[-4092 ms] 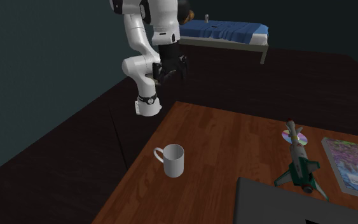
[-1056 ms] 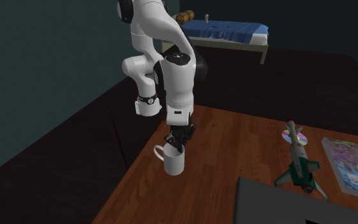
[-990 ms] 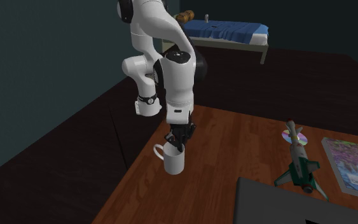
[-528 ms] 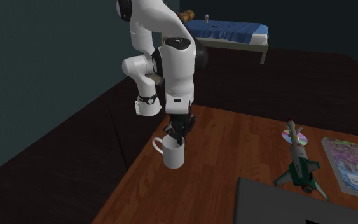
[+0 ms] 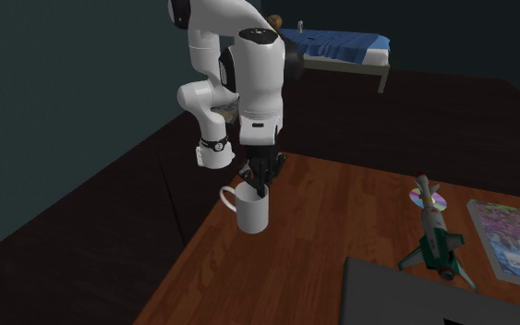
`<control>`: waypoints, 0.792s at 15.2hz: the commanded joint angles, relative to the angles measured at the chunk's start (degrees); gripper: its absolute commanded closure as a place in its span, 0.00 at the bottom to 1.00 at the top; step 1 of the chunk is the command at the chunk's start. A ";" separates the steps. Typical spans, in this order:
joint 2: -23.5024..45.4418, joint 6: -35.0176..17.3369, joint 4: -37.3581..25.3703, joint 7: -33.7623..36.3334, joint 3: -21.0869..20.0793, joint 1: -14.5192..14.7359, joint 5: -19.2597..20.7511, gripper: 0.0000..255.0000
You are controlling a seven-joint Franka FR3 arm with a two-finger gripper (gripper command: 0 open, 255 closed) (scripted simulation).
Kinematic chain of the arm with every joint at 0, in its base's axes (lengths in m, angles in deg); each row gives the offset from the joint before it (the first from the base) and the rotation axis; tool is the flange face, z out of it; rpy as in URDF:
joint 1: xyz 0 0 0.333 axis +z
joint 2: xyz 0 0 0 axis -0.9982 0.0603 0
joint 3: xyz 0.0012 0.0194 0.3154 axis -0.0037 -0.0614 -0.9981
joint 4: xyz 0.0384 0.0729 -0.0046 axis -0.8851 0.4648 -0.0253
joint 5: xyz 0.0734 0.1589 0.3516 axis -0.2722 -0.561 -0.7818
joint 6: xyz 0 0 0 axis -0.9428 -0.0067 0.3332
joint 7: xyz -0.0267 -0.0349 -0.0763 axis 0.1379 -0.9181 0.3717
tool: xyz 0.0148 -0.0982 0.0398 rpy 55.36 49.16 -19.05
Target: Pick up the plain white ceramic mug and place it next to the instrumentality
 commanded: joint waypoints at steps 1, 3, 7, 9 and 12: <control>-0.28 1.46 -1.16 -0.02 0.03 -0.03 0.04 1.00; -0.59 2.94 -2.34 0.01 0.04 -0.03 0.08 1.00; -1.06 5.92 -4.85 0.08 0.04 -0.03 0.14 1.00; -1.22 7.42 -6.19 0.10 0.04 -0.03 0.16 1.00; -1.37 9.70 -8.31 0.13 0.05 -0.03 0.19 1.00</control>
